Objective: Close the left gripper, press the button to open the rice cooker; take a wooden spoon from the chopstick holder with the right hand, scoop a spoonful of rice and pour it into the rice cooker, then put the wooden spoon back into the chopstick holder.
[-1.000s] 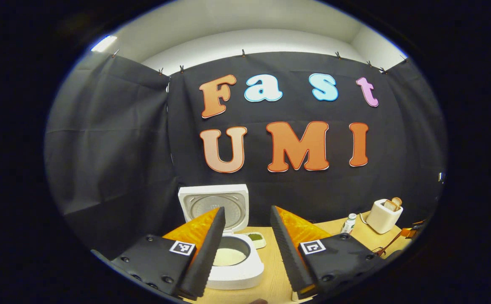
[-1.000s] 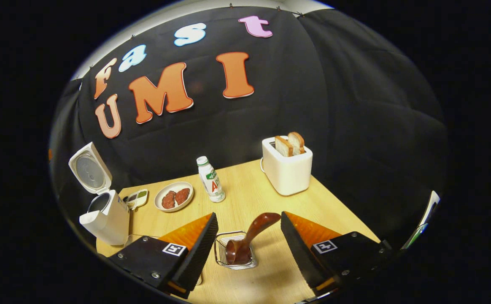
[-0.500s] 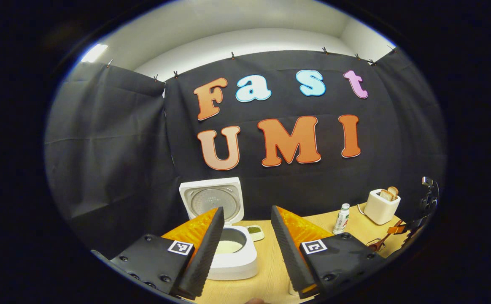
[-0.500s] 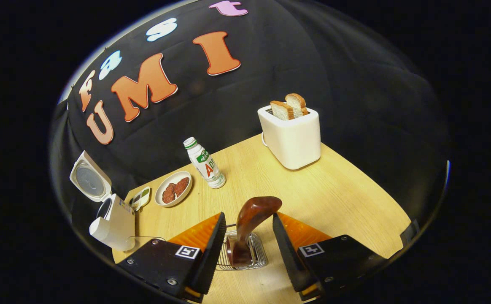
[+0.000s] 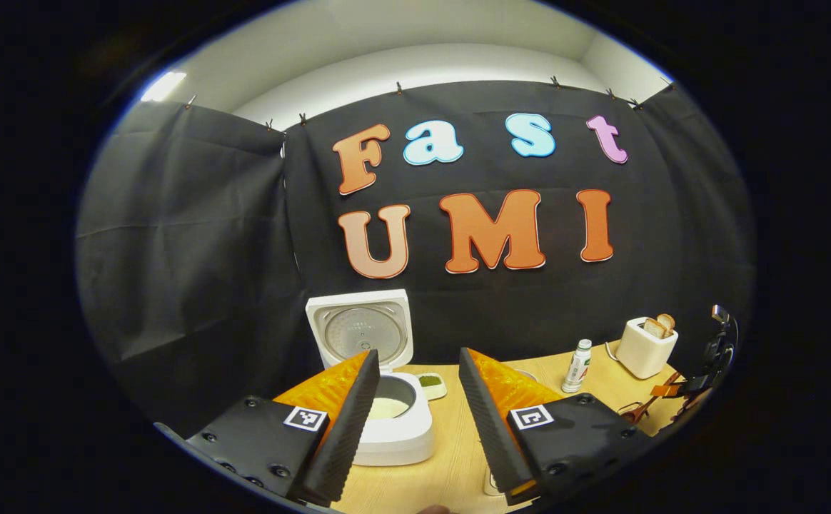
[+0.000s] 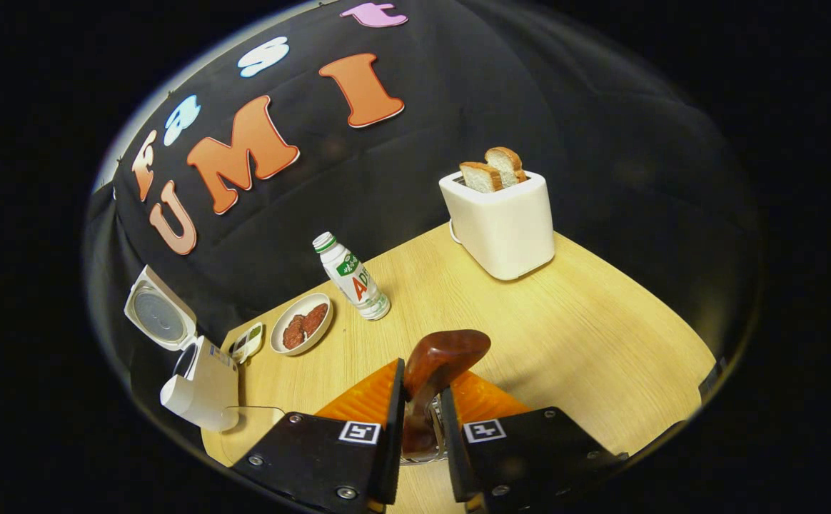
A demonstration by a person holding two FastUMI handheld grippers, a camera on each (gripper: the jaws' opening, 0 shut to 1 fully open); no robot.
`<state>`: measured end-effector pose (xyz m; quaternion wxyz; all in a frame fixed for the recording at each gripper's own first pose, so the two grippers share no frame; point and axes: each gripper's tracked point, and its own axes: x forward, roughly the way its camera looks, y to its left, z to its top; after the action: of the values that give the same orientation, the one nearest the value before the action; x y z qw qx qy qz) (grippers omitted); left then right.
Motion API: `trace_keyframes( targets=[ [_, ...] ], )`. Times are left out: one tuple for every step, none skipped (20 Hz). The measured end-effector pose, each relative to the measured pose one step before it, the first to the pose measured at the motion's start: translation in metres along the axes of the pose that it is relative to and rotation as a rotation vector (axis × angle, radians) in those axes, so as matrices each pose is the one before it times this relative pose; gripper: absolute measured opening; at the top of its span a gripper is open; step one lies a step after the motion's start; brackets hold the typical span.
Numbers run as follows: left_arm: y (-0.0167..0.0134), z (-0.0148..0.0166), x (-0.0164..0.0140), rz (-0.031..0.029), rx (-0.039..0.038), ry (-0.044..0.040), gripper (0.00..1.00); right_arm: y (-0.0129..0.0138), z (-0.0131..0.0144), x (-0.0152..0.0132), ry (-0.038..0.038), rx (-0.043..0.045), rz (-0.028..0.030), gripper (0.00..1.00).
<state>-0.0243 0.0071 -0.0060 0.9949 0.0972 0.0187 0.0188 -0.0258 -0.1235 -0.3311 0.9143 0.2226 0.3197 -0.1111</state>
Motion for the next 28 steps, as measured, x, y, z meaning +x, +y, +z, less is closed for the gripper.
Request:
trace_keyframes(
  targets=[
    [-0.00136,0.00047,0.002,-0.00531,0.00143,-0.00158,0.76,0.00419,-0.00189,-0.00318,0.00525,0.01552,0.01461,0.26],
    [-0.00201,0.00064,0.00201,-0.00769,0.00251,-0.00003,0.76,0.00197,-0.00383,-0.00386,0.00564,0.00669,0.00554,0.24],
    [-0.0013,-0.00066,0.00068,-0.00672,0.0026,-0.00241,0.79,-0.00025,-0.00074,-0.00161,-0.00095,0.00079,-0.00359,0.22],
    [-0.0027,0.00084,0.00277,-0.00726,0.00235,-0.00281,0.76,0.00003,-0.00061,-0.00284,-0.00882,-0.00373,-0.00686,0.21],
    [-0.001,-0.00047,0.00022,-0.00693,0.0022,-0.00303,0.79,0.00046,-0.00015,-0.00225,-0.00712,-0.00799,-0.0099,0.18],
    [-0.00253,0.00036,0.00117,-0.00925,0.00018,-0.0026,0.79,0.00056,-0.00184,-0.00252,-0.00242,-0.00672,-0.01009,0.18],
    [-0.00195,-0.00192,0.00085,-0.00689,0.00194,0.00265,0.79,0.00084,0.00055,-0.00155,-0.0016,-0.00222,-0.00599,0.16],
    [0.00006,-0.00073,0.00118,-0.0058,0.00366,-0.00172,0.76,0.00169,0.00386,-0.00263,-0.00767,0.0044,-0.00322,0.15],
    [-0.00105,-0.00013,0.00022,-0.00753,0.00205,0.00138,0.79,0.0042,0.00484,-0.00162,-0.00774,0.00925,0.00091,0.13],
    [0.00069,-0.00022,0.00086,-0.00313,0.0,-0.00294,0.76,0.0061,0.00652,-0.00413,-0.01393,0.00466,0.00679,0.12],
    [0.00092,-0.00084,-0.00002,-0.00136,-0.00344,-0.00209,0.76,0.00588,0.00837,-0.00311,-0.01893,-0.00372,0.00549,0.12],
    [0.00259,0.0004,-0.00084,0.0037,-0.00442,-0.00107,0.76,0.00521,0.00565,-0.0046,-0.01655,-0.01396,0.00339,0.12],
    [0.00373,-0.00175,0.00032,0.00561,-0.00667,-0.00271,0.76,0.00494,0.00668,-0.0045,-0.01469,-0.0198,0.00018,0.12],
    [0.00531,-0.00048,0.00037,0.01155,-0.00142,-0.00489,0.8,0.00689,0.00669,-0.00507,-0.01491,-0.02049,0.00469,0.12],
    [0.00571,0.00214,0.00096,0.01419,-0.00175,-0.00563,0.83,0.00723,0.00707,-0.0049,-0.01618,-0.02256,0.00272,0.12],
    [0.00561,-0.00066,0.00014,0.01188,-0.00213,-0.00228,0.88,0.00812,0.00759,-0.00518,-0.0157,-0.01929,0.00836,0.12],
    [0.00489,-0.00267,-0.00045,0.01207,-0.00458,-0.00088,0.93,0.00721,0.0079,-0.0043,-0.01589,-0.02969,0.00786,0.12],
    [0.00484,-0.00264,0.00078,0.00549,-0.00633,0.00251,0.98,0.01178,0.00519,-0.00671,-0.00971,-0.01891,0.02343,0.12],
    [0.00234,-0.00271,-0.00065,0.00499,-0.00797,0.00514,0.98,0.01412,0.00586,-0.00507,-0.00723,-0.0059,0.02777,0.12],
    [0.00446,-0.00386,0.00001,0.00487,-0.00827,0.00533,0.98,0.01417,0.00466,-0.00379,-0.00907,-0.00155,0.02981,0.12],
    [0.00298,-0.00355,-0.00008,0.00354,-0.00498,0.00489,0.98,0.01514,0.00098,-0.00152,0.00099,-0.00632,0.03053,0.12],
    [0.00445,-0.0018,0.00046,0.00858,-0.00221,0.0032,0.98,0.01495,-0.00308,-0.00034,0.00858,-0.00934,0.02964,0.12],
    [0.00546,-0.00094,0.00034,0.00737,-0.00214,0.00032,0.98,0.01511,-0.00333,0.00077,0.00884,-0.00725,0.0286,0.12],
    [0.0047,-0.00071,-0.00014,0.01156,0.00016,-0.00195,1.0,0.01531,-0.00597,0.00158,0.01129,-0.01211,0.02707,0.12],
    [0.00619,0.00051,-0.0001,0.01184,-0.00114,-0.00885,0.97,0.01232,-0.00733,0.00247,0.01563,-0.01926,0.02085,0.12],
    [0.00501,0.00099,-0.00008,0.00911,-0.00444,-0.00916,1.0,0.0099,-0.00953,0.00335,0.01904,-0.0256,0.01564,0.12],
    [0.00556,-0.0011,0.00073,0.0159,0.00023,-0.00335,1.0,0.00952,-0.00949,0.00324,0.02109,-0.02994,0.01084,0.12],
    [0.00669,-0.00099,0.00005,0.01461,0.00155,-0.00404,1.0,0.00707,-0.0106,0.00296,0.02022,-0.03212,0.00655,0.12]
  ],
)
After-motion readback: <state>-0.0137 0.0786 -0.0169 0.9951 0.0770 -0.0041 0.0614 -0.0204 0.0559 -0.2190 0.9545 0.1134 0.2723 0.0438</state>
